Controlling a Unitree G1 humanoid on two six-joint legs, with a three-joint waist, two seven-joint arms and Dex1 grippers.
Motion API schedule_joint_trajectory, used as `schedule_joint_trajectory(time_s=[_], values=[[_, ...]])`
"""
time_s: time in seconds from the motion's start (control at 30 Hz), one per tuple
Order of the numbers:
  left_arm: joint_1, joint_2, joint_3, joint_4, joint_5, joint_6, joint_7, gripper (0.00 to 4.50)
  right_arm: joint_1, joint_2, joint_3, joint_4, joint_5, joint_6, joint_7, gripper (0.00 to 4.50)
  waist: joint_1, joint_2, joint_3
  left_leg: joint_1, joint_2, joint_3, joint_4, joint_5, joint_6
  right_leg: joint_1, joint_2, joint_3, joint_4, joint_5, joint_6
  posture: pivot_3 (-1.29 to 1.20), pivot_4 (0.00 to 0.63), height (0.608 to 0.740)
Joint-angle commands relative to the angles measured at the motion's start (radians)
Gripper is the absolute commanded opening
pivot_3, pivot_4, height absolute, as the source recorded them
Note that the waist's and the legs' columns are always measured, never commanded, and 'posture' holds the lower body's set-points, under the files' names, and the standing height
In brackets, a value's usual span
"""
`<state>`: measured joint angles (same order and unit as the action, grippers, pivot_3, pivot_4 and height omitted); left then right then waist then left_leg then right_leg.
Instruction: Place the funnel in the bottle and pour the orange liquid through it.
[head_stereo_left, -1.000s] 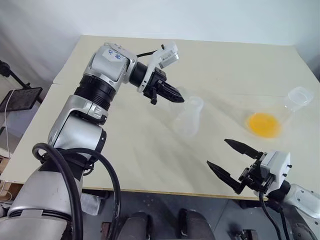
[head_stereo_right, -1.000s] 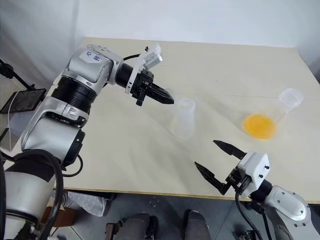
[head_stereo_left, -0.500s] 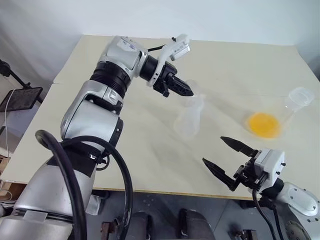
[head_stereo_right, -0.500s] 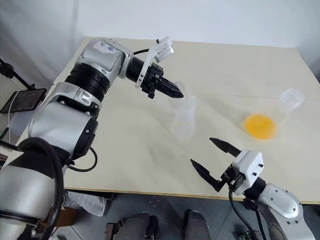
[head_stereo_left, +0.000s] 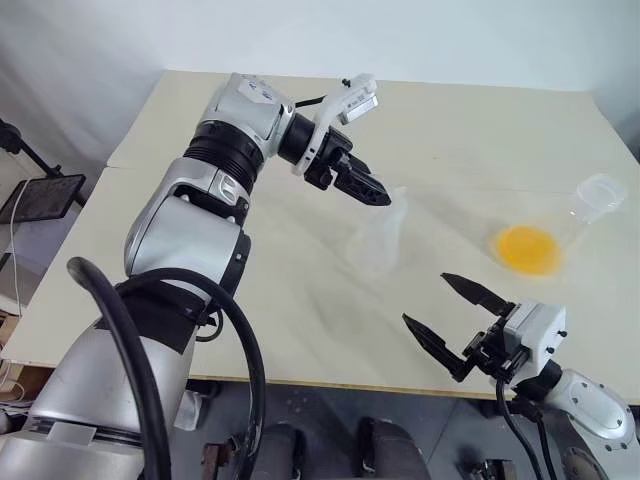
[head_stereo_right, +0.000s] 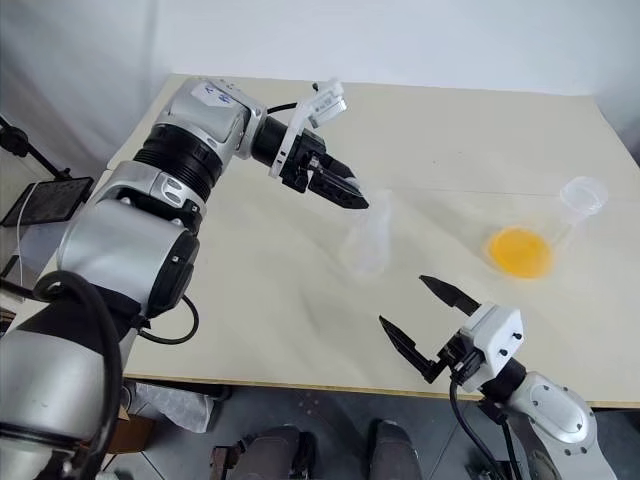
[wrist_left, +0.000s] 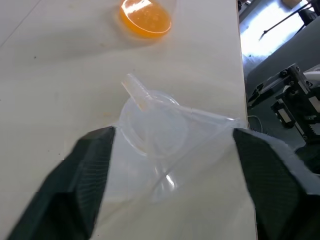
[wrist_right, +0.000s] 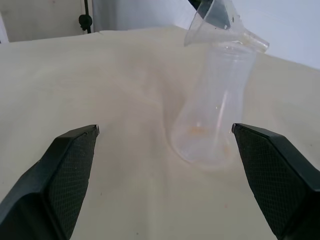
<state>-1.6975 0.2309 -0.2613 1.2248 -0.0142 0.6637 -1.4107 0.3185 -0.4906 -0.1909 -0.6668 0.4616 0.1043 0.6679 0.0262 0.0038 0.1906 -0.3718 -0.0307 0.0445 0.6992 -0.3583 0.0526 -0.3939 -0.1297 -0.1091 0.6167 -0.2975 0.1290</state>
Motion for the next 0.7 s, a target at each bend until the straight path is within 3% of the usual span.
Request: schedule_joint_trajectory(time_s=[0.03, 0.27, 0.3, 0.37, 0.7], values=[[-0.026, -0.002, 0.019, -0.02, 0.013, -0.014, -0.002, 4.44, -0.011, 0.008, 0.004, -0.036, 0.005, -0.025, -0.008, 4.5, 0.0, 0.0, 0.0, 0.0, 0.0, 0.0, 0.0, 0.0, 0.0, 0.0, 0.0, 0.0, 0.0, 0.0, 0.0, 0.0, 0.15, 0.74], [0.002, -0.002, 0.033, -0.03, 0.027, -0.059, 0.022, 4.44, -0.016, 0.0, -0.003, -0.035, 0.011, -0.025, -0.005, 4.5, 0.0, 0.0, 0.0, 0.0, 0.0, 0.0, 0.0, 0.0, 0.0, 0.0, 0.0, 0.0, 0.001, 0.0, 0.0, 0.0, 0.15, 0.74], [0.004, -0.002, 0.039, -0.028, 0.025, -0.06, 0.032, 4.26, -0.016, 0.0, -0.002, -0.035, 0.011, -0.024, -0.006, 4.5, 0.0, 0.0, 0.0, 0.0, 0.0, 0.0, 0.0, 0.0, 0.0, 0.0, 0.0, 0.0, 0.001, 0.0, 0.0, 0.0, 0.15, 0.74], [0.01, -0.001, 0.04, -0.03, 0.031, -0.072, 0.041, 3.85, -0.014, 0.0, -0.004, -0.038, 0.012, -0.024, -0.005, 4.5, 0.0, 0.0, 0.0, 0.0, 0.0, 0.0, 0.0, 0.0, 0.0, 0.0, 0.0, 0.0, 0.001, 0.0, 0.0, 0.0, 0.15, 0.74], [0.024, 0.006, 0.056, -0.034, 0.028, -0.075, 0.025, 0.65, -0.017, -0.003, -0.004, -0.037, 0.015, -0.018, -0.005, 4.5, 0.0, 0.0, 0.0, 0.0, 0.0, 0.0, 0.0, 0.0, 0.0, 0.0, 0.0, 0.0, 0.002, 0.0, 0.0, 0.0, 0.15, 0.74]])
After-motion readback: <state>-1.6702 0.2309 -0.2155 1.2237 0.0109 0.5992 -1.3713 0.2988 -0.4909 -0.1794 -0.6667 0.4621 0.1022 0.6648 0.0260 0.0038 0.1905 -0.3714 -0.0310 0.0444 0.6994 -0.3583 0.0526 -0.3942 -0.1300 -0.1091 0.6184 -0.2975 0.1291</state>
